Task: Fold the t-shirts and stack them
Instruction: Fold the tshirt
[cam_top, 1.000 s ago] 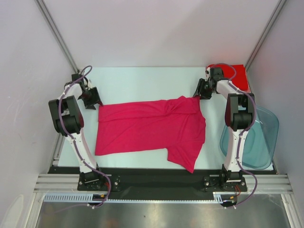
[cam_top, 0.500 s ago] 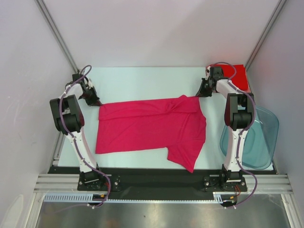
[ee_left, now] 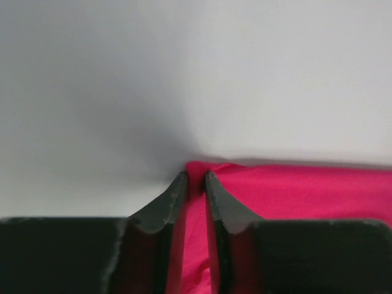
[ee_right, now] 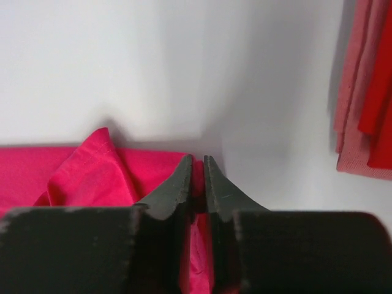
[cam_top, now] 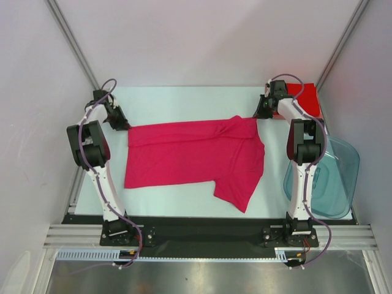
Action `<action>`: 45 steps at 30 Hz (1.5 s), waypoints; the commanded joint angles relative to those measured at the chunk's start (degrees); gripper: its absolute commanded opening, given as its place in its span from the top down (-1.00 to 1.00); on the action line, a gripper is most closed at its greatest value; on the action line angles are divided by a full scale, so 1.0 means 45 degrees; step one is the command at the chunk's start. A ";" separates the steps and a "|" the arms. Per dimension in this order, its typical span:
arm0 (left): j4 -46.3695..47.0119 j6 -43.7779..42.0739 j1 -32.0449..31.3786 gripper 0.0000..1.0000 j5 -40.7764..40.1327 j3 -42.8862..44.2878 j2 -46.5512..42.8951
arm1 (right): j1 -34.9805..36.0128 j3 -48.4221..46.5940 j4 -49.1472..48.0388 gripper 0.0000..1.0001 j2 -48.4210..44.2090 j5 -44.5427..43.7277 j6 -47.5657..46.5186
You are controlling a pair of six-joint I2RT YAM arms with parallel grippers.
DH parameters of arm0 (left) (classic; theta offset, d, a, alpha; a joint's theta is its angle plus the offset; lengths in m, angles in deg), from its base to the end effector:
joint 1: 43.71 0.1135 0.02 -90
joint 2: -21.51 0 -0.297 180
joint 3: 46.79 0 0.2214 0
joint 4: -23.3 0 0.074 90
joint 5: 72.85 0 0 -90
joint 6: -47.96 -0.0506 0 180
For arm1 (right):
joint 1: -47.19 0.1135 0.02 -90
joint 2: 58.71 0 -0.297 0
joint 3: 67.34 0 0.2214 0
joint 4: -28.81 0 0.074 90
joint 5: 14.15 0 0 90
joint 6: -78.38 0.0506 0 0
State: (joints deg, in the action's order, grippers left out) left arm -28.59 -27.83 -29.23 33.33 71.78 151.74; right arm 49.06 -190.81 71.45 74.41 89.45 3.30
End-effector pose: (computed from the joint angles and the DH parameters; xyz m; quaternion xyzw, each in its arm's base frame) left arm 0.4714 0.1072 0.1857 -0.2076 0.9417 -0.1365 0.2268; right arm 0.5160 0.0288 0.1957 0.0688 0.9379 0.1577 0.3011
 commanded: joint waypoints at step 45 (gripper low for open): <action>0.3602 -0.0953 -1.1069 -0.15 -0.2130 0.2574 0.0784 | 0.1226 0.1345 0.1421 0.06 -0.1711 0.0844 -0.1050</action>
State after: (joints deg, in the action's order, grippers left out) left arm -11.56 -30.67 -77.95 25.68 80.06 154.63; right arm 54.96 -182.30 78.75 66.52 92.84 -1.16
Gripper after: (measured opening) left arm 0.584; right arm 0.468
